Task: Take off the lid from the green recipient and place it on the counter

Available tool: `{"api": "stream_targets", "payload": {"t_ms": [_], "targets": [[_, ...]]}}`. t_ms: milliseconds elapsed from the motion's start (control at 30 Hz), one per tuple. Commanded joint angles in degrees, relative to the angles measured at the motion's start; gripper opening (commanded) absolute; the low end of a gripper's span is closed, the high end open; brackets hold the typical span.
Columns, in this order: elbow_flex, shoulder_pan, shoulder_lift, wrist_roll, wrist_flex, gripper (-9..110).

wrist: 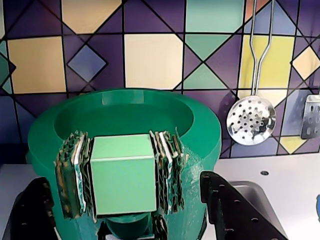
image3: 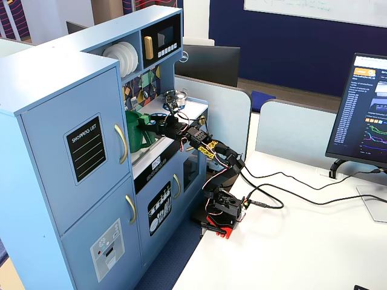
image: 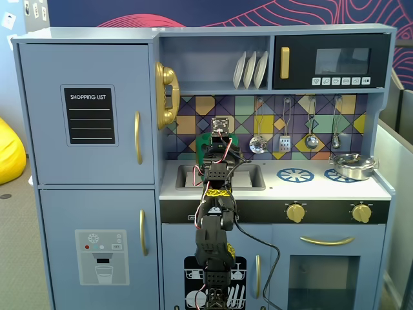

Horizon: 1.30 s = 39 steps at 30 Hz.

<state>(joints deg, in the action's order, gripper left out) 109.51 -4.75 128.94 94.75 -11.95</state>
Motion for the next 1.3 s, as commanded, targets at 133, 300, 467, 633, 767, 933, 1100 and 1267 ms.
{"api": "stream_targets", "payload": {"t_ms": [133,300,467,633,767,933,1100,1267], "targets": [[-5.0,0.5,-0.8,1.1,1.8,14],[-4.6,2.2,-1.0,0.7,4.8,0],[-4.8,2.3,-1.4,0.4,7.0,0],[-6.8,2.2,-2.4,1.3,11.1,0],[-9.1,0.6,-3.0,2.4,11.7,0],[-9.3,-6.8,-1.9,2.1,11.4,0],[-8.4,-18.0,-1.8,2.8,12.7,0],[0.0,-26.5,-2.5,2.6,21.2,0]]}}
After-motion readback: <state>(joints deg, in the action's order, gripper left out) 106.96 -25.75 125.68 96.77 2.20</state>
